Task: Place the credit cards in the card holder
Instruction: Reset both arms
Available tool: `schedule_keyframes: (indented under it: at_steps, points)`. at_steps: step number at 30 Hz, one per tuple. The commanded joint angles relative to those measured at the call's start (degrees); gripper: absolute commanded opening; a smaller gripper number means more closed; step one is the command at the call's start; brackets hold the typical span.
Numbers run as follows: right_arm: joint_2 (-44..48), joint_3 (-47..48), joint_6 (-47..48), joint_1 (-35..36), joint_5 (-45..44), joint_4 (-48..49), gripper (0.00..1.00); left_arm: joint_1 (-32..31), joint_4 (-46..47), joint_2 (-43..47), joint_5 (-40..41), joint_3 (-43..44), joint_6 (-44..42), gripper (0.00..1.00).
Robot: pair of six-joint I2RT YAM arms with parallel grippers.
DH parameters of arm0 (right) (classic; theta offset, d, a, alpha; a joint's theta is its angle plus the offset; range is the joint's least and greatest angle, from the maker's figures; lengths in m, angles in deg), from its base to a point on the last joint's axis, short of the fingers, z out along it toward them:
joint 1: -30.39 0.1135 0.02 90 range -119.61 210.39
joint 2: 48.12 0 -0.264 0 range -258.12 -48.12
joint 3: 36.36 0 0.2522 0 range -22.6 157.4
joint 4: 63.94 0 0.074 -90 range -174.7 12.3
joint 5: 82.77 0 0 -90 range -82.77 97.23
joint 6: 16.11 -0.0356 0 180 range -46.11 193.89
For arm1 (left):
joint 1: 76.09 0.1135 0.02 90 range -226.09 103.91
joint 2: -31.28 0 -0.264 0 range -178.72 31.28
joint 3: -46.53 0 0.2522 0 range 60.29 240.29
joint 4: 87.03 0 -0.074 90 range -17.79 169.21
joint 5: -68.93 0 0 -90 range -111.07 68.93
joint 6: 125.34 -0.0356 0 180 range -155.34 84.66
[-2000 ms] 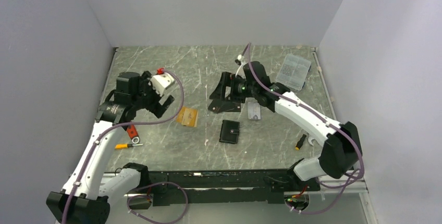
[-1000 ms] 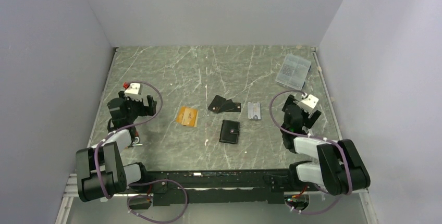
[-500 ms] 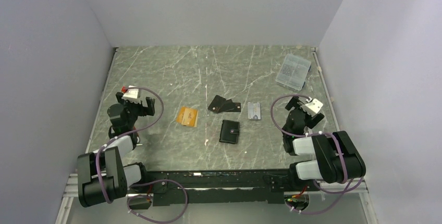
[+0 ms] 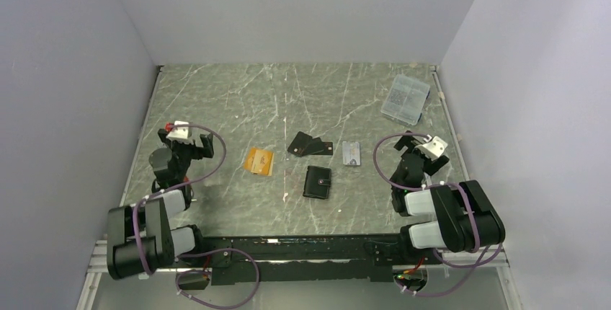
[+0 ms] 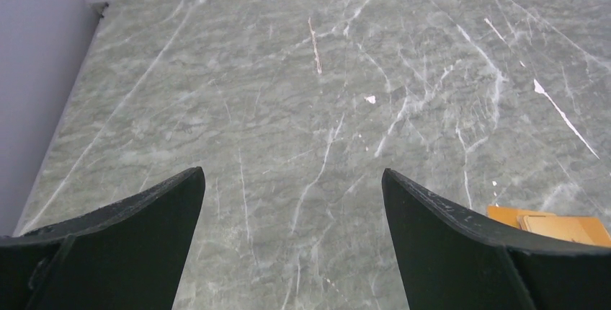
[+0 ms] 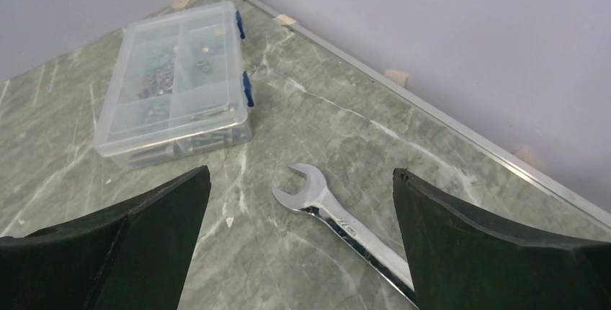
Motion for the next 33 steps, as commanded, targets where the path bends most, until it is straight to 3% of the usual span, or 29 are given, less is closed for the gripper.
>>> schedule_keyframes:
  at_steps: [1, 2, 4, 7, 9, 10, 11, 12, 15, 33]
  points:
    - [-1.05, -0.04, 3.45, -0.19, 4.85, 4.83, 1.00, -2.53, 29.24, -9.50, 0.30, -6.93, 1.29, 0.99]
    - [-1.19, -0.19, 3.96, -0.15, 5.75, 5.32, 1.00, -2.97, 32.19, -12.01, 0.46, -8.04, 1.39, 0.99]
    - [-1.52, -0.82, 4.72, -0.17, 7.35, 7.13, 1.00, -3.20, 20.58, -7.92, 2.38, -5.99, 0.21, 0.99]
    - [-2.70, -1.66, 7.68, -0.13, 14.02, 9.77, 1.00, -4.33, 17.22, -10.33, 4.18, -1.48, 0.57, 0.99]
    - [-7.73, -0.32, 11.50, -0.21, 21.62, 11.03, 1.00, -6.73, 8.86, -9.02, 7.39, 1.22, -1.73, 1.00]
    - [-11.08, 0.90, 12.98, -0.21, 19.84, 14.64, 1.00, -7.64, 9.89, -10.09, 9.25, 1.46, -1.82, 0.99]
    - [-9.63, 2.24, 11.71, -0.25, 19.27, 10.15, 1.00, -8.07, 10.42, -10.35, 10.15, 1.57, -1.78, 0.99]
    - [-6.99, 4.79, 7.77, -1.27, 20.37, -1.06, 1.00, -8.20, 8.57, -9.77, 10.22, 1.89, -2.15, 0.99]
    - [-7.46, 8.98, 4.10, -6.31, 25.56, -8.45, 1.00, -8.30, 10.20, -9.55, 10.63, 1.00, -2.08, 0.99]
    - [-6.58, 7.67, 3.57, -8.51, 27.75, -6.74, 1.00, -8.97, 8.60, -9.83, 11.77, 1.96, -2.46, 0.99]
